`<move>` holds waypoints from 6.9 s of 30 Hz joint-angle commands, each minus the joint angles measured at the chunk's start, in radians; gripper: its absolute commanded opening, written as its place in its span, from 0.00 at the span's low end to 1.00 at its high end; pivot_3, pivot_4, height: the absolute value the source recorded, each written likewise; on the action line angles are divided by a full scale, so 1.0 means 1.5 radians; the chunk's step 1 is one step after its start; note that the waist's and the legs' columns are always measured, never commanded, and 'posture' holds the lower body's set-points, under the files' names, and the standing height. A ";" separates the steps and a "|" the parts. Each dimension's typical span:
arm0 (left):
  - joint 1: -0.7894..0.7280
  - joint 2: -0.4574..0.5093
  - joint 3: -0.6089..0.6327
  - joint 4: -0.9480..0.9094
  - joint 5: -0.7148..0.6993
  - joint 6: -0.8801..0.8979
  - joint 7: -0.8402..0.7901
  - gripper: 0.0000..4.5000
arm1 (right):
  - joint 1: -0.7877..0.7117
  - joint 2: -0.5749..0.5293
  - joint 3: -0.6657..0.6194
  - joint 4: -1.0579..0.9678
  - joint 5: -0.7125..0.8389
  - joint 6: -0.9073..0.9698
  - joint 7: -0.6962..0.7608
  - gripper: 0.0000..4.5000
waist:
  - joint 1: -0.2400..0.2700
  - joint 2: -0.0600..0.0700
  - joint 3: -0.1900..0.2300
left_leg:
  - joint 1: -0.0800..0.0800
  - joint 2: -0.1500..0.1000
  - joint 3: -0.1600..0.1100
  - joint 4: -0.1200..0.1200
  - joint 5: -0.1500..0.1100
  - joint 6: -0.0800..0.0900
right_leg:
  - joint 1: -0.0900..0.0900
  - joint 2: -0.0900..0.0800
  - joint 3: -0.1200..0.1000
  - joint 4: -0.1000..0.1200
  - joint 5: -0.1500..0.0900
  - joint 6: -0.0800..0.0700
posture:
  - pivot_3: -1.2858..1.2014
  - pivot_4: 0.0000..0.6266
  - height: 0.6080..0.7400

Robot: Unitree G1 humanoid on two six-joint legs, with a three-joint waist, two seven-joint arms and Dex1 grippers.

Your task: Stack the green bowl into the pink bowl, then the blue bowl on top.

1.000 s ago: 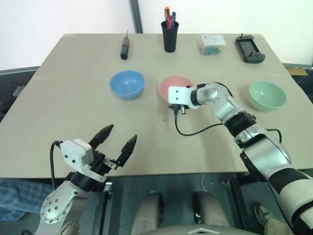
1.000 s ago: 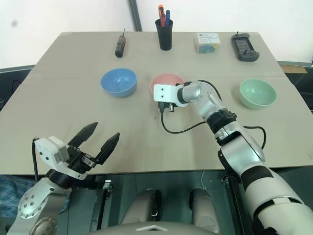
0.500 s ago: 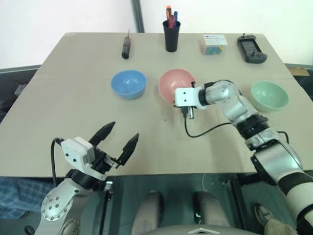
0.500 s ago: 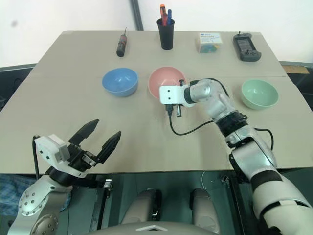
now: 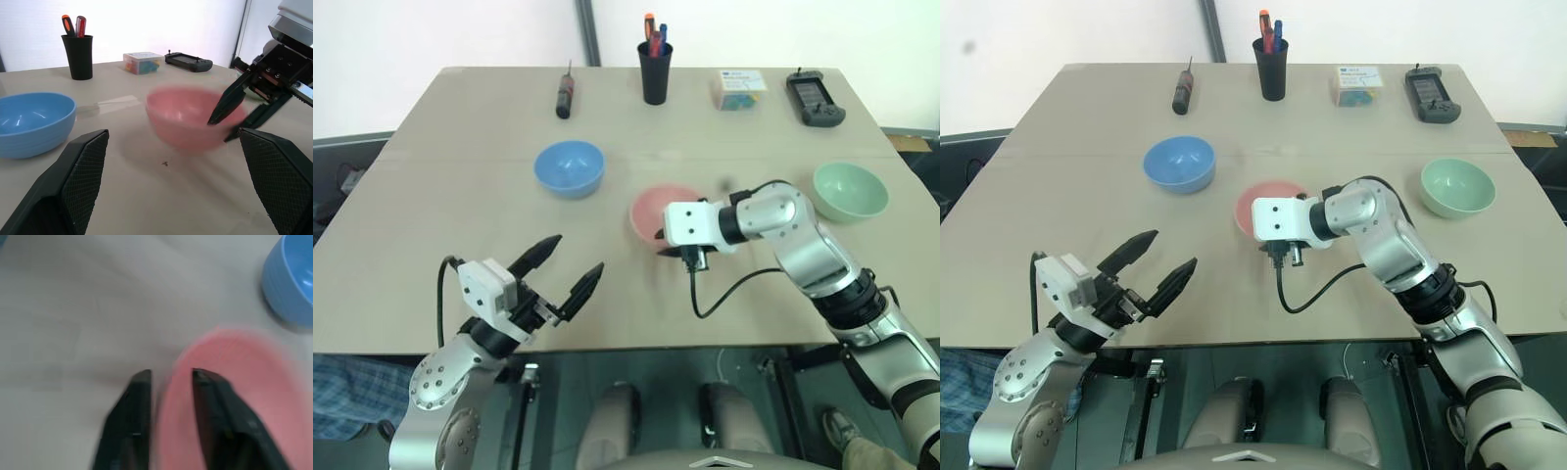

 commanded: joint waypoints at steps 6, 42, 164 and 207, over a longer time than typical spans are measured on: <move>-0.036 0.018 -0.001 -0.008 -0.015 0.025 -0.008 1.00 | 0.022 -0.017 0.002 -0.051 0.004 0.039 -0.030 0.97 | 0.000 0.000 0.000 | 0.000 0.000 0.000 0.000 0.000 0.000 | 0.000 0.000 0.000 0.000 0.000 0.000 | 0.52 0.24 1.00; -0.250 0.007 -0.118 0.044 -0.004 0.044 -0.066 1.00 | 0.000 -0.302 -0.239 0.491 0.006 -0.061 -0.227 0.97 | 0.001 0.000 0.000 | -0.002 -0.001 0.004 0.001 0.000 0.000 | 0.000 0.000 0.000 -0.002 0.001 0.003 | 0.52 0.24 1.00; -0.779 0.109 -0.311 0.811 0.528 -0.109 -0.074 0.39 | 0.265 -0.342 -0.644 -0.248 0.641 0.269 -0.185 1.00 | 0.017 0.000 0.001 | -0.008 -0.002 -0.003 0.003 0.000 0.000 | -0.002 -0.001 -0.006 0.000 0.002 0.003 | 0.52 0.24 1.00; -0.839 0.087 -0.410 0.465 0.341 -0.217 -0.573 0.17 | 0.355 -0.390 -0.604 -0.218 0.607 0.185 -0.157 1.00 | 0.007 -0.001 0.002 | -0.009 -0.002 -0.003 0.006 0.000 0.000 | -0.002 -0.001 -0.005 0.001 0.002 0.003 | 0.52 0.24 1.00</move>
